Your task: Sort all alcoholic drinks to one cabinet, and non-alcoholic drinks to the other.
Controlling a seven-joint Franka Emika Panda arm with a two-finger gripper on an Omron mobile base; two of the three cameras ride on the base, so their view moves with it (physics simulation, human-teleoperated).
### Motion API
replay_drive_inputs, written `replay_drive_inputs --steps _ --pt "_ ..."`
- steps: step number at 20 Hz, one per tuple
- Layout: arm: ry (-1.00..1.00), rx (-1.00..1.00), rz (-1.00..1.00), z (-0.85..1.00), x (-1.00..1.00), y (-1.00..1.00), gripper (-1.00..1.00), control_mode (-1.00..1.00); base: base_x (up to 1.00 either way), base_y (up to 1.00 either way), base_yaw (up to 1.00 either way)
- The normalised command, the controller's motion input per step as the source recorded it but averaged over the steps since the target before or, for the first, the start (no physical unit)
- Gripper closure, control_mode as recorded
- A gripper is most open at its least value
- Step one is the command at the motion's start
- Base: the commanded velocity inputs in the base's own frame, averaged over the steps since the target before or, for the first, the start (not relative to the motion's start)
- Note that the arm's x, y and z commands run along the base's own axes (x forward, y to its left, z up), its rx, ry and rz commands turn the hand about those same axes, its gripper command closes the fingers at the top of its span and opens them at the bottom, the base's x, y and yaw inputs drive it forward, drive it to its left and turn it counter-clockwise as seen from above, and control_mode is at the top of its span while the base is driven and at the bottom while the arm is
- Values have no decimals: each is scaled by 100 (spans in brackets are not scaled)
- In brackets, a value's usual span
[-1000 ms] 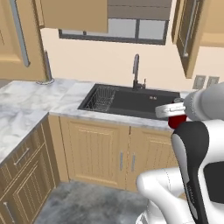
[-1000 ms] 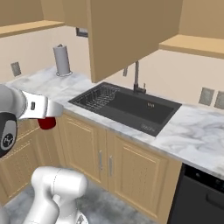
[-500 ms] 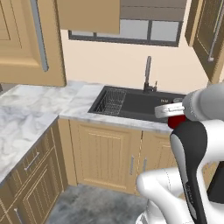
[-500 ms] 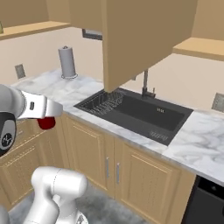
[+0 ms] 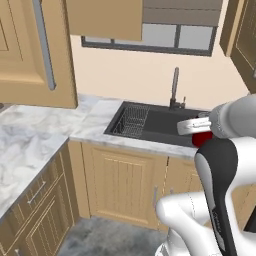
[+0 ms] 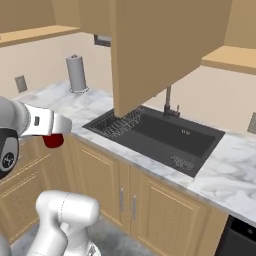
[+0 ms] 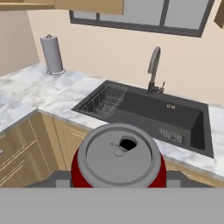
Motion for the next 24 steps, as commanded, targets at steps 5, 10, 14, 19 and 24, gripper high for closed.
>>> replay_drive_inputs --steps 5,10,14,19,24 --pt "0 0 0 0 0 0 100 100 49 15 4" --pt "0 0 0 0 0 0 100 100 46 17 4" --pt "0 0 0 0 0 0 100 100 44 18 4" --pt "0 0 0 0 0 0 100 100 38 18 7" --pt "0 0 0 0 0 0 100 100 10 10 14"
